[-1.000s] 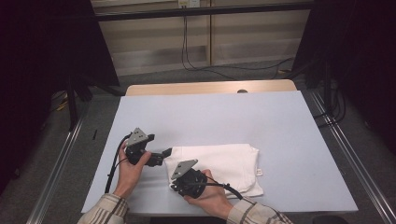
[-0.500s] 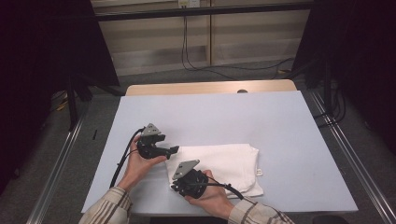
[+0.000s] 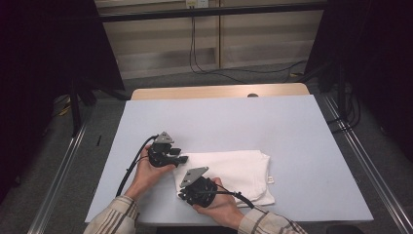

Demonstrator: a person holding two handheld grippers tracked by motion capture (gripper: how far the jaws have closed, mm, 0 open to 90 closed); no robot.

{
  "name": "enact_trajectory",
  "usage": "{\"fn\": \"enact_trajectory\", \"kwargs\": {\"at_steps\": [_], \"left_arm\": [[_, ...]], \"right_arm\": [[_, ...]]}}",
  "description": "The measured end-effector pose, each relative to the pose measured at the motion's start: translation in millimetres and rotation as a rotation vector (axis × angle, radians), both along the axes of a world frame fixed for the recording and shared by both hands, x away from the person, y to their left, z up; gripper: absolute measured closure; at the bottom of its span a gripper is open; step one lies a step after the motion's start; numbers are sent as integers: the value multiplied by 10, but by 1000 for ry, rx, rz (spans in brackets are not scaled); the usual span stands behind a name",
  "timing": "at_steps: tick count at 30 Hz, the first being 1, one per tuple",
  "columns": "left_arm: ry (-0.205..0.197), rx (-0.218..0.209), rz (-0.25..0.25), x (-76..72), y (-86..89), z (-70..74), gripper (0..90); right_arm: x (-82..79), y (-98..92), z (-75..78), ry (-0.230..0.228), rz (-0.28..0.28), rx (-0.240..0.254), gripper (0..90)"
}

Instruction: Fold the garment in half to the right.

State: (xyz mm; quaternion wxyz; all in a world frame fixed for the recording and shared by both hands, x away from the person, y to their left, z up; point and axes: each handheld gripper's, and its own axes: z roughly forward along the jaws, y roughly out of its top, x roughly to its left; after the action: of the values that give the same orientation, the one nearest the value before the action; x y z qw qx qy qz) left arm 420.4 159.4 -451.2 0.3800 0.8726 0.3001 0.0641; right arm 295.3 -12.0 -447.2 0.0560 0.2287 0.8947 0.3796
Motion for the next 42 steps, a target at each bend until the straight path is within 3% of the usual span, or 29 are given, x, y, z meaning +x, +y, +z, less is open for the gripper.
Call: {"fn": "enact_trajectory", "kwargs": {"at_steps": [6,9,13,18,29,42], "left_arm": [[-8,-4,-29,16,7,-14,556],[9,-19,-52,11,5,-15,662],[17,-29,-52,11,8,-21,685],[31,-39,-64,-1,9,-10,814],[84,-86,-29,24,49,-7,835],[69,-129,-20,6,102,85,835]], "right_arm": [[5,-1,-3,5,-3,4,840],[3,0,-1,2,2,0,840],[4,0,-1,2,0,0,840],[-3,10,4,3,-10,1,841],[6,6,34,19,-31,28,845],[1,-45,156,25,-44,84,845]]}}
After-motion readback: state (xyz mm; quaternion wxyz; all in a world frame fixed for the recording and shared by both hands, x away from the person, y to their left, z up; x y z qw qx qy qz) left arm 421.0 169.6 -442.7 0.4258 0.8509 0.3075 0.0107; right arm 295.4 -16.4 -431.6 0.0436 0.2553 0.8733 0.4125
